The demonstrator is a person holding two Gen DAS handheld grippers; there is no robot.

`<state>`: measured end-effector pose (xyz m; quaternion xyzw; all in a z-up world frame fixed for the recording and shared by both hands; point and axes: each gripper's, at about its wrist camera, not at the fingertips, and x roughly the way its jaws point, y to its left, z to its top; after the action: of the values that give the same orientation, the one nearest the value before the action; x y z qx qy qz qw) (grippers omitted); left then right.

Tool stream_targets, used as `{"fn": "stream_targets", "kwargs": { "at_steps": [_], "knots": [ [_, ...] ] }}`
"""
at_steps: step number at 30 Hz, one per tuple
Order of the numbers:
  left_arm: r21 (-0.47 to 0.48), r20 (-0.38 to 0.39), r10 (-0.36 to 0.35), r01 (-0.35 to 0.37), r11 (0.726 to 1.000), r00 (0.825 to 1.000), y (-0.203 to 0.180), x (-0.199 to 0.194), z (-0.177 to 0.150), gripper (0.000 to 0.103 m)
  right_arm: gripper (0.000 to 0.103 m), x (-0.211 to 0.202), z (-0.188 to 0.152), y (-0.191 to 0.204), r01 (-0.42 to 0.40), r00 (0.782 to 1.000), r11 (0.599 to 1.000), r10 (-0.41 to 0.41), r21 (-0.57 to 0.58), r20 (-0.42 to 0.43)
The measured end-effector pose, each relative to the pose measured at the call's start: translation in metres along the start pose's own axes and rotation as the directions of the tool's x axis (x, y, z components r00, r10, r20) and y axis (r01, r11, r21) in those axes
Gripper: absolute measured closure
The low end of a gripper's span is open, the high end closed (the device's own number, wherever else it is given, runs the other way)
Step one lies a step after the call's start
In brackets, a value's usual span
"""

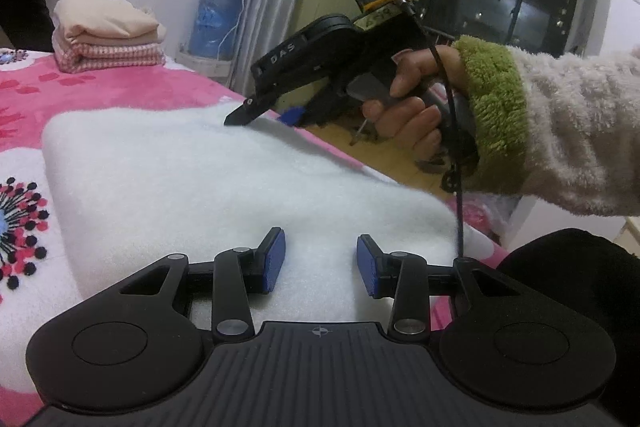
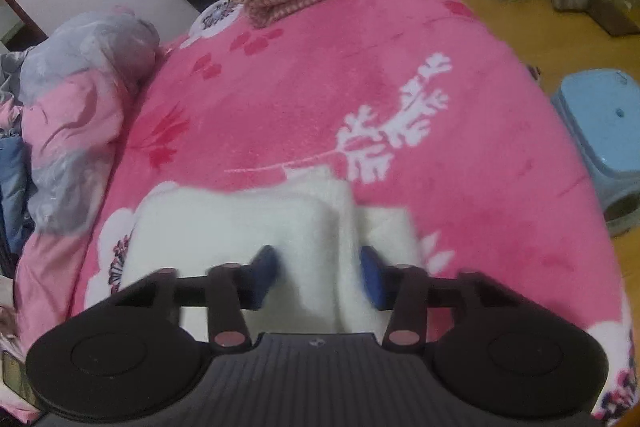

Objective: Fold clothes
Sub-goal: 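Press the folded sweater flat with the right gripper while the left gripper hovers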

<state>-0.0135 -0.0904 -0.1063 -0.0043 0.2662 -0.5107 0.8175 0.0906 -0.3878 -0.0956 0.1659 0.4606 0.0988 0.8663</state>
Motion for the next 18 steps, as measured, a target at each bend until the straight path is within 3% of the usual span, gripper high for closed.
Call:
{"fn": "stream_targets", "kwargs": {
  "at_steps": [4, 8, 11, 13, 15, 18],
  "knots": [
    [-0.001, 0.017, -0.004, 0.004, 1.000, 1.000, 0.000, 0.002, -0.001, 0.064, 0.080, -0.019, -0.008, 0.016, 0.001, 0.994, 0.992, 0.013, -0.130, 0.109],
    [0.031, 0.021, -0.006, 0.006, 0.999, 1.000, -0.001, 0.009, 0.001, 0.064, 0.080, 0.006, -0.018, -0.010, 0.031, 0.990, 0.991, -0.012, -0.132, 0.141],
    [0.026, 0.026, -0.010, 0.010, 1.000, 1.000, 0.000, 0.010, 0.001, 0.064, 0.074, 0.008, -0.015, -0.011, 0.056, 0.989, 0.992, -0.040, -0.114, 0.142],
    [0.014, 0.030, -0.016, 0.016, 1.000, 0.999, 0.002, 0.009, 0.000, 0.064, 0.071, -0.004, -0.010, 0.008, 0.137, 0.983, 0.974, -0.111, -0.181, 0.148],
    [0.002, 0.035, -0.020, 0.020, 1.000, 0.999, 0.003, 0.008, -0.001, 0.064, 0.071, -0.022, -0.006, 0.030, 0.211, 0.965, 0.946, -0.162, -0.245, 0.206],
    [-0.012, 0.038, -0.024, 0.025, 1.000, 0.999, 0.005, 0.007, -0.001, 0.064, 0.075, -0.036, 0.003, 0.065, 0.160, 0.967, 0.922, -0.075, -0.352, 0.245]
  ]
}}
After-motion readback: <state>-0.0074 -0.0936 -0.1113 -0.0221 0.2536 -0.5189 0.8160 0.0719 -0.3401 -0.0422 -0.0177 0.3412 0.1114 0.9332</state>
